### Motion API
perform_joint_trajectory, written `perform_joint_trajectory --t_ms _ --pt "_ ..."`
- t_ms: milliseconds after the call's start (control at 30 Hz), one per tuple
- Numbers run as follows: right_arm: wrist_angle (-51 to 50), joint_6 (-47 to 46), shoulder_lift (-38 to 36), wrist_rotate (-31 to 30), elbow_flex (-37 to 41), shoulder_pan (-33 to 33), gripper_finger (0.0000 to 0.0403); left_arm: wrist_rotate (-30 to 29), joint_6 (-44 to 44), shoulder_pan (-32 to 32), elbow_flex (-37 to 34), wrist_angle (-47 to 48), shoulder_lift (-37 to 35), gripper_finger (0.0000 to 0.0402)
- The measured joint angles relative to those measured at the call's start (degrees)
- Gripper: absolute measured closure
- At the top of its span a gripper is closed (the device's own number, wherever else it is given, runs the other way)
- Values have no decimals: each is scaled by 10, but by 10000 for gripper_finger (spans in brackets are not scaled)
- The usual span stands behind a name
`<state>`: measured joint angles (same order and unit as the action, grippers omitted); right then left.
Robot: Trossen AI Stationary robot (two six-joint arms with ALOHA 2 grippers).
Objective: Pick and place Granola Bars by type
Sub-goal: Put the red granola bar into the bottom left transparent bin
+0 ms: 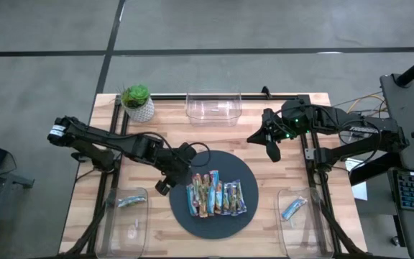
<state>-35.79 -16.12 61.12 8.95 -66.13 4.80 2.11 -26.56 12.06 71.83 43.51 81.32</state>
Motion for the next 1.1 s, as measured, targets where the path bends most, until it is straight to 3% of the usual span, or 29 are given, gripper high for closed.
perform_joint_trajectory --t_ms 533,800,1100 --pt "0 -2 0 0 0 0 394 66 -77 -47 0 0 0 241" --pt "0 -7 0 0 0 0 394 124 -126 -26 0 0 1 241" --pt "0 -9 1 0 0 0 394 123 -154 9 -19 -3 2 241"
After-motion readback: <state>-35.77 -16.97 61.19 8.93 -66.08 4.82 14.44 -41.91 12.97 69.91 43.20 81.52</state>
